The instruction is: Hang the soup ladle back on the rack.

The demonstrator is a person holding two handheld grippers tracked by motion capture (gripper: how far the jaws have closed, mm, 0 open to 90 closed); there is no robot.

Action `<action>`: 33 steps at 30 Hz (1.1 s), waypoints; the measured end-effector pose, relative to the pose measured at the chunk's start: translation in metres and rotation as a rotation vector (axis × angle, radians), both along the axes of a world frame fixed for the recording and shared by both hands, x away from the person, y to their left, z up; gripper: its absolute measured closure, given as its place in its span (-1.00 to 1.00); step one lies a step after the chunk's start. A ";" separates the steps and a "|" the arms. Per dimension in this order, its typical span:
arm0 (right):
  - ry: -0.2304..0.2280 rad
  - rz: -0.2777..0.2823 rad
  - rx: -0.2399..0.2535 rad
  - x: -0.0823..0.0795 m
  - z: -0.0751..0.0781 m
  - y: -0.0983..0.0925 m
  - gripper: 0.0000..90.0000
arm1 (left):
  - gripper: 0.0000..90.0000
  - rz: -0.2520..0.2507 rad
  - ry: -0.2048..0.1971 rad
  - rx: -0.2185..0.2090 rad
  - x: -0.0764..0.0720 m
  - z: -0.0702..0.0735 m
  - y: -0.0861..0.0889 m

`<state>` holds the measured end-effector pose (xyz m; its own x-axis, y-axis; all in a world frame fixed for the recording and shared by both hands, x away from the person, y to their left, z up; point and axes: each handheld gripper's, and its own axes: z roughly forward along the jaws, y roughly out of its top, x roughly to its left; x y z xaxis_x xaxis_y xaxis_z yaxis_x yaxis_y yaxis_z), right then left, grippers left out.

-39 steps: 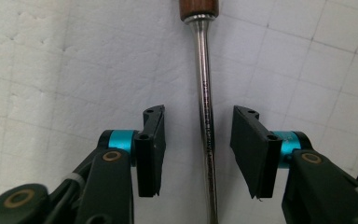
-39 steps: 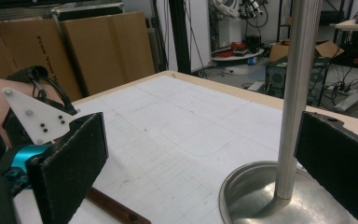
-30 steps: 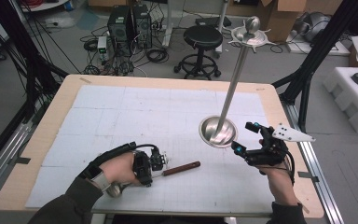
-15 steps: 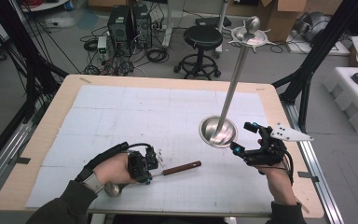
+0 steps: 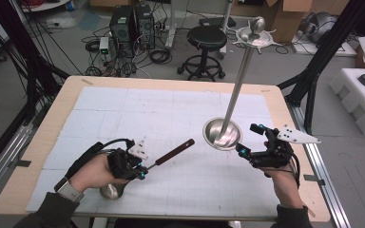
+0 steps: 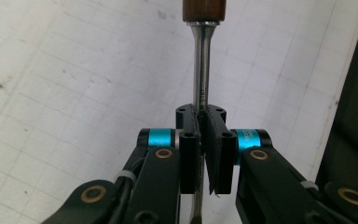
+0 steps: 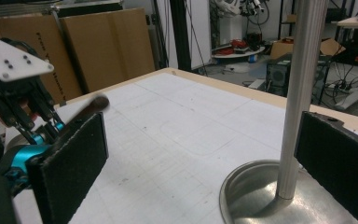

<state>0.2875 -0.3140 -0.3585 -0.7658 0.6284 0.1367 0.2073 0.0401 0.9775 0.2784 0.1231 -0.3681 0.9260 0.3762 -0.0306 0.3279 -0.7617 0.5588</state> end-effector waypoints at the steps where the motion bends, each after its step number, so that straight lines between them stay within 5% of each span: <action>1: -0.002 0.000 -0.001 0.000 0.000 0.000 -0.97 | 0.87 0.007 -0.001 -0.022 -0.001 0.001 0.002; 9: -0.003 -0.005 0.006 -0.001 0.001 -0.002 -0.97 | 0.87 0.067 -0.020 -0.241 0.000 0.007 0.018; 13: -0.002 -0.004 0.005 -0.001 0.001 -0.002 -0.97 | 0.87 0.094 -0.071 -0.325 -0.001 0.010 0.020; 26: -0.001 -0.006 0.009 -0.001 0.001 -0.003 -0.97 | 0.87 0.119 -0.133 -0.558 0.001 0.013 0.014; 33: 0.000 -0.008 0.010 -0.001 0.001 -0.003 -0.97 | 0.87 0.166 -0.219 -0.639 0.007 0.019 0.015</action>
<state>0.2868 -0.3175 -0.3578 -0.7610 0.6328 0.1431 0.2078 0.0289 0.9777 0.2858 0.1377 -0.3487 0.8680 0.4836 -0.1121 0.2399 -0.2108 0.9476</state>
